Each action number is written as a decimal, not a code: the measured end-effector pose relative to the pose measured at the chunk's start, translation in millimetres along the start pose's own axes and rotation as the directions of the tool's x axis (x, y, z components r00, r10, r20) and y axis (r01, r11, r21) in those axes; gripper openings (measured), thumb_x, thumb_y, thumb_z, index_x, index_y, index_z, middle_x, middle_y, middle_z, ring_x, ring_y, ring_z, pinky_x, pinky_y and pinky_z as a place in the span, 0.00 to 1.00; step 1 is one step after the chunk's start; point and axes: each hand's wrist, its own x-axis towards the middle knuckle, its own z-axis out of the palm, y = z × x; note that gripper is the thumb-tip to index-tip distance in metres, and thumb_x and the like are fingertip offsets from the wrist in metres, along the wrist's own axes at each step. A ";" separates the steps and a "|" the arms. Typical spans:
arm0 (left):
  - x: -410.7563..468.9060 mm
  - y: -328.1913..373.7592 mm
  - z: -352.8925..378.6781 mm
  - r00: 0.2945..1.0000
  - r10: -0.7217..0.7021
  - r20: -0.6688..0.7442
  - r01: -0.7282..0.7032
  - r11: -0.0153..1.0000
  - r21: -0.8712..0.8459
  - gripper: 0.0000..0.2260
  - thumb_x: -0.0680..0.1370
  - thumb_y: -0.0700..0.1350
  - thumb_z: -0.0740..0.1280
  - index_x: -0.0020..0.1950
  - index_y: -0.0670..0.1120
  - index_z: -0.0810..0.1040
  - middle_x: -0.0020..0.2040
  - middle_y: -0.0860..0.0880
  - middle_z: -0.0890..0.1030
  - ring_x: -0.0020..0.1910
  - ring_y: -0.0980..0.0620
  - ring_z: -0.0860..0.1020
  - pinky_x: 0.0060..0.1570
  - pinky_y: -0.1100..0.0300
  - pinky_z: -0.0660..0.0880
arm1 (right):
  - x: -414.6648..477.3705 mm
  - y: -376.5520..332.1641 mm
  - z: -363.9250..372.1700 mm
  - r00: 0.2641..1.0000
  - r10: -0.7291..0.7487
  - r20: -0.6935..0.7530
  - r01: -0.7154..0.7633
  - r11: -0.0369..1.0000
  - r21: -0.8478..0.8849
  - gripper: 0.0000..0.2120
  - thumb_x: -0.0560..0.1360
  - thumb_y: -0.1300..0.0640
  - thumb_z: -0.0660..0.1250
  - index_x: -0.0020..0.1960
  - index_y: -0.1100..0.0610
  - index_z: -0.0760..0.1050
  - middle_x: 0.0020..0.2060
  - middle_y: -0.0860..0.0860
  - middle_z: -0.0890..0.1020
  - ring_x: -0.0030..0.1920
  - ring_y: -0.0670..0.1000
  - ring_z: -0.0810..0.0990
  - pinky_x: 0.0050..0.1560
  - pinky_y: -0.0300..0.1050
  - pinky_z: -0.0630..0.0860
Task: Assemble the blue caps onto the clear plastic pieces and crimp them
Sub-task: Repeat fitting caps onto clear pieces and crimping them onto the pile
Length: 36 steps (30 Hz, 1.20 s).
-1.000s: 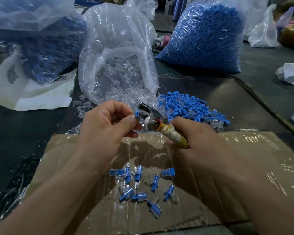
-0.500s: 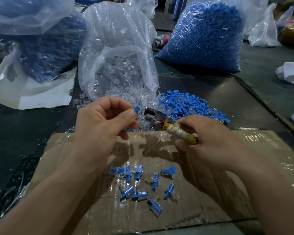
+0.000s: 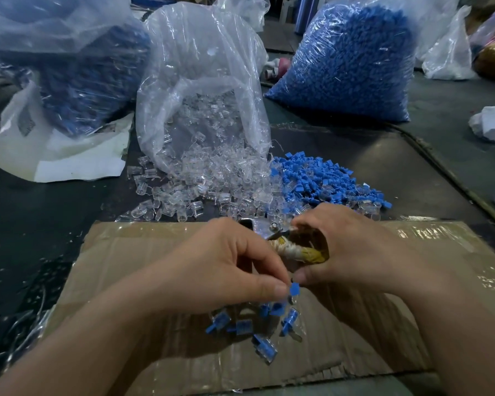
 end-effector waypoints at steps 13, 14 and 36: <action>12.4 -21.0 -10.6 0.705 -0.039 -0.708 0.213 0.964 0.159 0.11 0.73 0.39 0.69 0.43 0.56 0.77 0.35 0.56 0.77 0.33 0.65 0.75 0.32 0.74 0.71 | -4.0 -0.1 -13.6 0.988 0.065 -0.140 -0.032 0.973 0.230 0.27 0.57 0.29 0.57 0.50 0.40 0.72 0.43 0.33 0.72 0.45 0.32 0.70 0.41 0.28 0.62; 13.3 -23.5 -11.3 0.714 -0.036 -0.699 0.241 0.950 0.197 0.09 0.73 0.40 0.69 0.47 0.55 0.78 0.35 0.56 0.77 0.32 0.63 0.75 0.32 0.72 0.71 | -3.8 1.6 -14.1 0.977 0.093 -0.194 -0.039 0.963 0.266 0.20 0.60 0.31 0.60 0.47 0.40 0.73 0.41 0.33 0.73 0.43 0.32 0.71 0.39 0.27 0.63; 16.7 -26.9 -7.8 0.712 -0.107 -0.694 0.204 0.977 0.059 0.07 0.74 0.39 0.66 0.39 0.50 0.75 0.44 0.56 0.77 0.33 0.55 0.80 0.29 0.66 0.74 | 4.9 26.6 -7.9 0.720 0.428 -0.547 -0.115 0.850 0.514 0.10 0.72 0.51 0.69 0.32 0.45 0.74 0.29 0.39 0.78 0.32 0.38 0.76 0.35 0.35 0.70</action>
